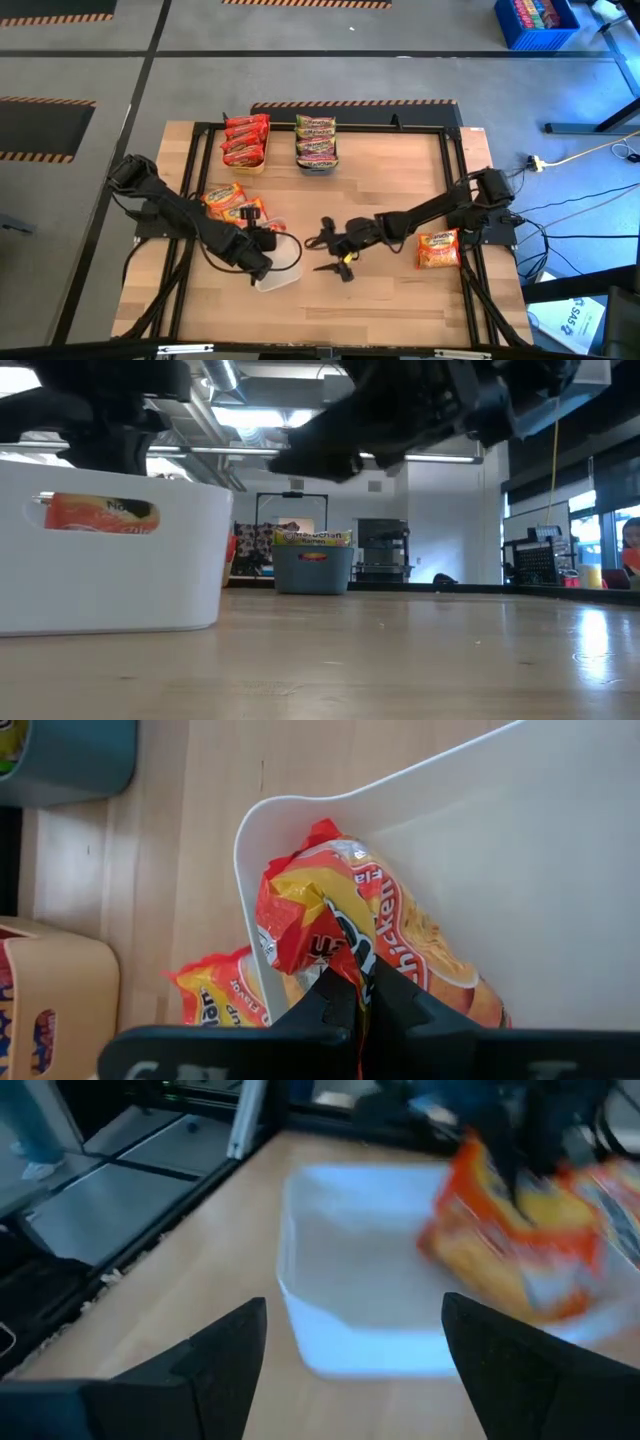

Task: Sort Maruchan noodles
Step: Put the yellow noodle pack into the white bin

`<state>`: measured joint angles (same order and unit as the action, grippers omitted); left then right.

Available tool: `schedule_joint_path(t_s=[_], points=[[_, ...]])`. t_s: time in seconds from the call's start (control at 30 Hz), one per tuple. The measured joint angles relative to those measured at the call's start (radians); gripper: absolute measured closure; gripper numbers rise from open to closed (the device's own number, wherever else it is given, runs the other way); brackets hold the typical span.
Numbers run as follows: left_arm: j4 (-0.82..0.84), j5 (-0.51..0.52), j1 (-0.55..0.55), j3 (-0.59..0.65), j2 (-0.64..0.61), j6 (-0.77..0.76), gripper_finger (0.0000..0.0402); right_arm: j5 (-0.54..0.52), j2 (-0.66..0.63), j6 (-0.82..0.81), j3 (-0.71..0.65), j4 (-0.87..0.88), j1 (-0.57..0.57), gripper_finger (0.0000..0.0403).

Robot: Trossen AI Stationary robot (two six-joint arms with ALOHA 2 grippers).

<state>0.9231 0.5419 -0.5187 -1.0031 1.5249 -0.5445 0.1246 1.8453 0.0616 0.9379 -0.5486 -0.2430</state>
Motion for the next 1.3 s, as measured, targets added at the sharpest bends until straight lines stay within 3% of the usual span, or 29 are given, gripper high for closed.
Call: schedule_joint_path(t_s=[0.4,0.67,0.97,1.3], points=[[-0.009,-0.001,0.052,0.000,0.000,0.007,0.0401,0.002,0.166,0.017,0.343,0.420,-0.015,0.0116],[-0.023,-0.002,0.087,0.000,0.000,0.007,0.0401,-0.019,0.236,0.026,0.447,0.594,-0.028,0.0129],[-0.056,-0.006,0.095,0.000,0.000,0.078,0.0401,-0.027,0.237,0.047,0.448,0.621,-0.025,0.0262],[-0.118,0.027,0.086,0.000,0.000,0.573,0.0401,0.042,0.235,0.079,0.448,0.634,-0.026,0.0391]])
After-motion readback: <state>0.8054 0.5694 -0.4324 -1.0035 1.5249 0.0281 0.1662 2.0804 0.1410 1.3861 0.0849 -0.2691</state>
